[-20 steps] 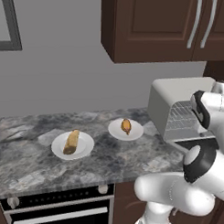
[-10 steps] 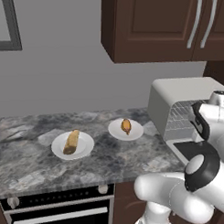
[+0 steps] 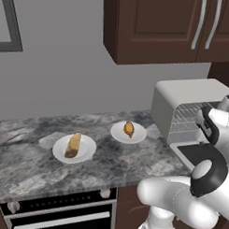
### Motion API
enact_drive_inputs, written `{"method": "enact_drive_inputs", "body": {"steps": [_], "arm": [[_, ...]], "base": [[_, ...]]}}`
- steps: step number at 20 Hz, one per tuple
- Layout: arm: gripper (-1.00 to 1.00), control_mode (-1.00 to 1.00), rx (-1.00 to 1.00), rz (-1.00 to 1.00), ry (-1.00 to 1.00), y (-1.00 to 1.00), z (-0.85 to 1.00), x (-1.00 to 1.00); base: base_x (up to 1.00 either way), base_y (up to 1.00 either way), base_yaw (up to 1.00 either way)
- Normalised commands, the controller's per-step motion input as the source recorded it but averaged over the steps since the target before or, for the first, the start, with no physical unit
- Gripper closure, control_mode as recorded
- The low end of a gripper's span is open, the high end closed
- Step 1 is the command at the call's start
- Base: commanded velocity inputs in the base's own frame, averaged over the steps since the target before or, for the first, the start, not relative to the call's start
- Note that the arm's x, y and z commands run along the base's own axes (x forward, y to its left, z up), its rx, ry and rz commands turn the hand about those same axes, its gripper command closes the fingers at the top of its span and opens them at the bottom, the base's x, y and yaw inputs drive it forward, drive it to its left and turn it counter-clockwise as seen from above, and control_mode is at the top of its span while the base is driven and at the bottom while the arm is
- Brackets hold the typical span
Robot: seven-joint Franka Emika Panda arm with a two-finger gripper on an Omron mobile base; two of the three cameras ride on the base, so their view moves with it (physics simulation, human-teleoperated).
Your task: Open the toaster oven door. Place the baguette on the bottom rack in the toaster oven and place the chicken drumstick on the top rack.
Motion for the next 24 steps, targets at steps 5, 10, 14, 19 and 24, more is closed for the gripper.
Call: {"method": "enact_drive_inputs", "body": {"steps": [5,10,14,19,24], "arm": [[-1.00,-1.00,0.23,-0.19,-0.17,-0.23,-0.04,0.19],[-1.00,-1.00,0.15,0.00,-0.25,-0.38,0.00,0.12],[-1.00,-1.00,0.04,0.08,-0.38,-0.24,0.00,0.13],[-1.00,-1.00,0.00,0.13,-0.40,-0.08,-0.02,0.12],[-1.00,-1.00,0.01,0.03,-0.04,0.01,0.08,0.28]], "base": [[0.00,0.00,0.00],[0.00,0.00,0.00],[0.00,0.00,0.00],[0.00,0.00,0.00],[0.00,0.00,0.00]]}}
